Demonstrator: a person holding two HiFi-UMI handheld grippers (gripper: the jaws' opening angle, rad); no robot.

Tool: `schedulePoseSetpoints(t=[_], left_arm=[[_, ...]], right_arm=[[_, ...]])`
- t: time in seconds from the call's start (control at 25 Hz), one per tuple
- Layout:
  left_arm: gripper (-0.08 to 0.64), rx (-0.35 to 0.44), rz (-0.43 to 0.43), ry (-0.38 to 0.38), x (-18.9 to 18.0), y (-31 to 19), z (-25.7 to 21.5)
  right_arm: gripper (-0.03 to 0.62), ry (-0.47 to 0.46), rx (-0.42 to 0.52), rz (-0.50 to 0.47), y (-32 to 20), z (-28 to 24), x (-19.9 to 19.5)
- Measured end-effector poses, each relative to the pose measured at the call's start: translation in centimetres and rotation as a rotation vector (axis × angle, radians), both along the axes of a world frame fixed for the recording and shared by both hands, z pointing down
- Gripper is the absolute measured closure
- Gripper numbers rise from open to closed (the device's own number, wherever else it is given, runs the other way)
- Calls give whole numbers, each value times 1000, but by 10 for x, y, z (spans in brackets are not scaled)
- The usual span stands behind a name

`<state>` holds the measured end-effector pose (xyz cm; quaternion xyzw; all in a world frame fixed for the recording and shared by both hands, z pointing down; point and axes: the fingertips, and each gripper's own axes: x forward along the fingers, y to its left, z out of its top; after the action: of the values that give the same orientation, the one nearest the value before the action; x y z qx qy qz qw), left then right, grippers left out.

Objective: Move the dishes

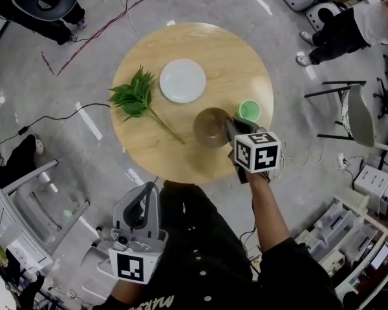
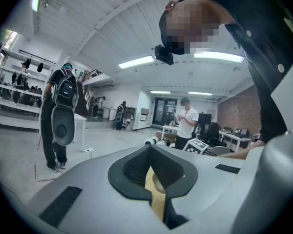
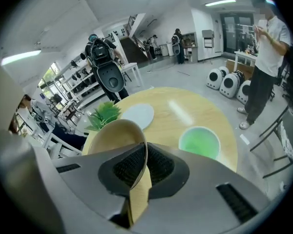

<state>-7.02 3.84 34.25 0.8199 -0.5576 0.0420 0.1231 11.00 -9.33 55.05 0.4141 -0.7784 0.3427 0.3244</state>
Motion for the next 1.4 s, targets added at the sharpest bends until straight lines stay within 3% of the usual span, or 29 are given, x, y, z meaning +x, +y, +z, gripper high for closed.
schedulePoseSetpoints(t=[0.32,0.6,1.12,1.4], left_arm=[[543,-14,45,-6,18,3,8],[543,-32,65,-12,26,6,16],[543,-32,73,-14,30,3,17],[543,-15,60,2,21,-5,11]], right_arm=[[581,33,-82,76,38,48,40],[581,6,-120,97,53,71,46],[571,65,-60,77,58,78,47],[491,-2,1,64,49,32,60]])
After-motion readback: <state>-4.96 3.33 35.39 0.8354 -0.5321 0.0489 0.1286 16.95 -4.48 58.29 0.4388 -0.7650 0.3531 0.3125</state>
